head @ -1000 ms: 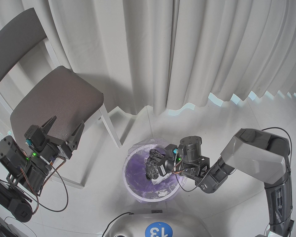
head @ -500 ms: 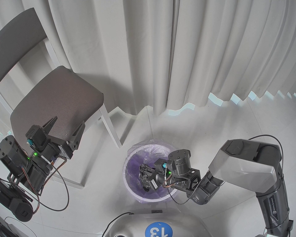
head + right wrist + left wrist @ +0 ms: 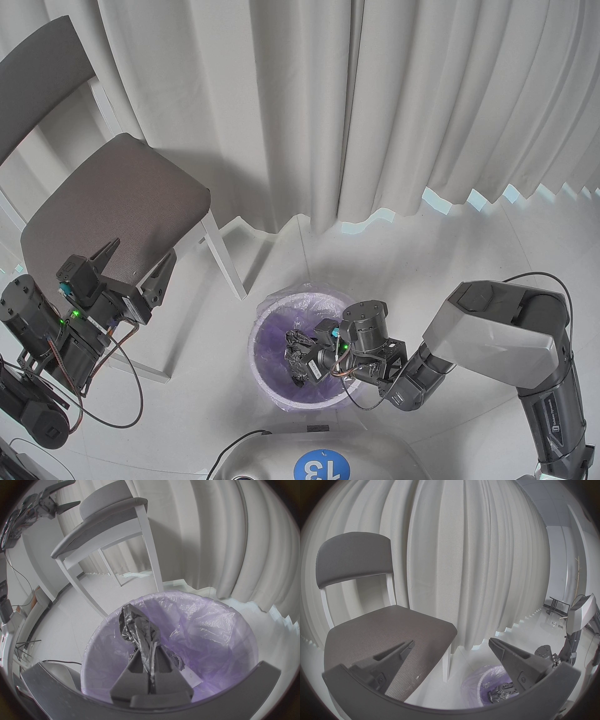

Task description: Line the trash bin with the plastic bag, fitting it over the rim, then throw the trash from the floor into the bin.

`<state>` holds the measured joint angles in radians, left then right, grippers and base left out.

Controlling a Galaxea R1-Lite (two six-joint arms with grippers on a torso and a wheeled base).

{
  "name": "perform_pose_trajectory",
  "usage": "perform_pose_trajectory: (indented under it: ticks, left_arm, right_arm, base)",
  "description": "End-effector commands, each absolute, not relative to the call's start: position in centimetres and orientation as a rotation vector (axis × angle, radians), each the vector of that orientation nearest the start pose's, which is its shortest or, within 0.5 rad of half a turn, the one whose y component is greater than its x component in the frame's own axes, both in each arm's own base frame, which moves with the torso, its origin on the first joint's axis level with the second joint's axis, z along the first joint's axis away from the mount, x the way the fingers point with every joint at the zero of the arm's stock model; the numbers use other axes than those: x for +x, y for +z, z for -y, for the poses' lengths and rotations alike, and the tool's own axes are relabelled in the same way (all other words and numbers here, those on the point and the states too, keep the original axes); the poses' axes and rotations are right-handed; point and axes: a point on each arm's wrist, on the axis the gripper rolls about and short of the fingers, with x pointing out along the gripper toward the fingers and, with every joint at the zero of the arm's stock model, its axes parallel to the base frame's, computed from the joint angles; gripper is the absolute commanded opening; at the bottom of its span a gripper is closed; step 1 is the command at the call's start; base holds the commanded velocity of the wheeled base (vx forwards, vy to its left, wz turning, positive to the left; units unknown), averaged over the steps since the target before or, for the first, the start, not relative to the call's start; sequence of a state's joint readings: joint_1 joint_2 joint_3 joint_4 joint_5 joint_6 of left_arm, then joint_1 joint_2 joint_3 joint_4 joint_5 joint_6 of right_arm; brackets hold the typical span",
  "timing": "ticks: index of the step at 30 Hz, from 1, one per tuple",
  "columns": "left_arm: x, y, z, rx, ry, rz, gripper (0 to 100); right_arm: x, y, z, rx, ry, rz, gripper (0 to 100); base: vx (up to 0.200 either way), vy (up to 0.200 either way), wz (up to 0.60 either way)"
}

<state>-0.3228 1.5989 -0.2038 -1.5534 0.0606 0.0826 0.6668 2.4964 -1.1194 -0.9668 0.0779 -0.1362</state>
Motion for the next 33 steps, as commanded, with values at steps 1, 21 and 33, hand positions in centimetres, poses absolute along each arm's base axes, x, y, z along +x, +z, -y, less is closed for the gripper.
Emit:
perform_pose_trajectory:
  ticks: [1,21,33]
  left_arm:
    - [20.7,15.6,6.8,0.051,-0.257,0.169,100]
    - [20.9,15.2,6.8,0.054,-0.254,0.154,100]
    - [20.8,15.4,6.9,0.054,-0.26,0.162,100]
  right_arm:
    - [36.5,-3.2,-26.8,-0.241,0.725,-0.364,0]
    - [33.2,0.6,-26.1,-0.304,0.764,-0.357,0]
    - [32.9,1.0,-26.5,-0.29,0.776,-0.274,0]
  base:
    - [0.0,0.0,0.0]
    - [0.0,0.0,0.0]
    - [0.0,0.0,0.0]
